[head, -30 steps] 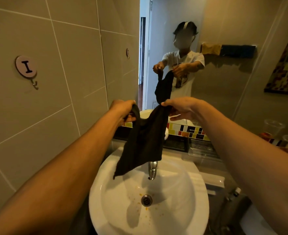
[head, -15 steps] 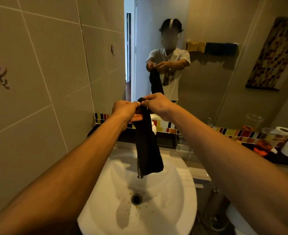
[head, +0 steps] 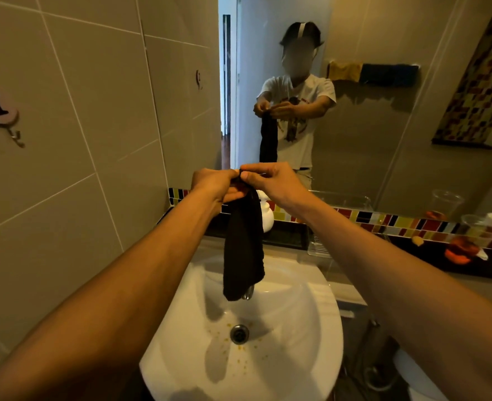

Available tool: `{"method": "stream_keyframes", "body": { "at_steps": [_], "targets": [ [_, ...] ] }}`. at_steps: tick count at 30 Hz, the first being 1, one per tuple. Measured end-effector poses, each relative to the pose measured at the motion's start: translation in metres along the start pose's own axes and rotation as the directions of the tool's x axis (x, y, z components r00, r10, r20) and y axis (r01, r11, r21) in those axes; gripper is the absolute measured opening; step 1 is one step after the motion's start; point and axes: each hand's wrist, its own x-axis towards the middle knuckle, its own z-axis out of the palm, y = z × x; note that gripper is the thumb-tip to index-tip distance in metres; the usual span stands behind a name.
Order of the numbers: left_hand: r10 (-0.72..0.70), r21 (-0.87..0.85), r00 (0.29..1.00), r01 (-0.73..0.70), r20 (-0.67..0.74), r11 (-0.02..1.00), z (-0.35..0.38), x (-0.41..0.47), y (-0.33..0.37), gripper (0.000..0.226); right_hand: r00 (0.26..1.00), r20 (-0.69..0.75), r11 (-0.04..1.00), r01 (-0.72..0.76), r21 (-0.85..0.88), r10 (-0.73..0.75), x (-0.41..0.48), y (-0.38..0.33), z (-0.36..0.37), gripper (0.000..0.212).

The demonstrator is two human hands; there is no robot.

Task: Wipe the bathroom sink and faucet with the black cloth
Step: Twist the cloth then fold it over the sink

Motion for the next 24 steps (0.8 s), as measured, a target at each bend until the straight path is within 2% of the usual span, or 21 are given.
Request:
{"method": "stream_keyframes", "body": {
  "at_steps": [3, 6, 9, 10, 11, 13, 14, 15, 17, 18, 20, 22, 24],
  "targets": [
    [-0.033, 0.02, 0.995, 0.032, 0.094, 0.999, -0.002, -0.003, 0.001, 0.017, 0.999, 0.045, 0.992, 0.035, -0.121, -0.03, -0.004, 0.003, -0.003, 0.038],
    [-0.018, 0.077, 0.986, 0.005, 0.167, 0.997, 0.001, -0.007, -0.002, 0.026, 0.998, -0.045, 0.991, 0.045, -0.125, -0.051, -0.006, 0.006, -0.006, 0.033],
    [0.142, 0.273, 0.988, -0.154, 0.063, 0.95, 0.0, -0.007, -0.006, 0.019, 0.995, -0.082, 0.994, 0.049, -0.1, -0.058, -0.008, -0.001, -0.008, 0.029],
    [0.228, 0.386, 0.972, -0.232, 0.057, 0.893, -0.003, -0.007, -0.007, 0.016, 0.995, -0.076, 0.994, 0.054, -0.091, -0.061, -0.008, -0.005, -0.01, 0.029],
    [0.291, 0.497, 0.949, -0.314, 0.125, 0.809, -0.007, -0.007, -0.009, 0.024, 0.996, -0.064, 0.995, 0.058, -0.081, -0.063, -0.008, -0.01, -0.012, 0.029],
    [0.291, 0.673, 0.902, -0.432, 0.319, 0.601, -0.014, -0.005, -0.017, 0.05, 0.997, -0.034, 0.997, 0.064, -0.046, -0.066, -0.007, -0.019, -0.018, 0.028],
    [0.285, 0.71, 0.885, -0.466, 0.369, 0.528, -0.018, -0.005, -0.021, 0.049, 0.997, -0.028, 0.997, 0.065, -0.033, -0.066, -0.006, -0.022, -0.023, 0.027],
    [0.297, 0.716, 0.873, -0.487, 0.386, 0.5, -0.021, -0.006, -0.026, 0.036, 0.997, -0.03, 0.997, 0.066, -0.027, -0.067, -0.006, -0.025, -0.029, 0.026],
    [0.309, 0.66, 0.87, -0.493, 0.385, 0.566, -0.028, -0.006, -0.03, 0.01, 0.997, -0.048, 0.997, 0.062, -0.047, -0.065, -0.005, -0.026, -0.041, 0.025],
    [0.294, 0.623, 0.874, -0.483, 0.387, 0.615, -0.033, -0.006, -0.028, 0.007, 0.997, -0.056, 0.996, 0.055, -0.068, -0.059, -0.006, -0.024, -0.047, 0.024],
    [0.281, 0.572, 0.871, -0.48, 0.404, 0.666, -0.042, -0.005, -0.02, 0.009, 0.998, -0.054, 0.993, 0.028, -0.115, -0.034, -0.008, -0.017, -0.058, 0.021],
    [0.309, 0.504, 0.855, -0.501, 0.418, 0.704, -0.048, -0.005, -0.011, 0.009, 1.0, -0.029, 0.995, -0.004, -0.099, 0.001, -0.011, -0.009, -0.063, 0.014],
    [0.328, 0.381, 0.854, -0.484, 0.405, 0.788, -0.05, -0.004, -0.005, 0.009, 1.0, -0.025, 0.997, -0.005, -0.072, 0.004, -0.013, -0.007, -0.064, 0.014]
  ]
}}
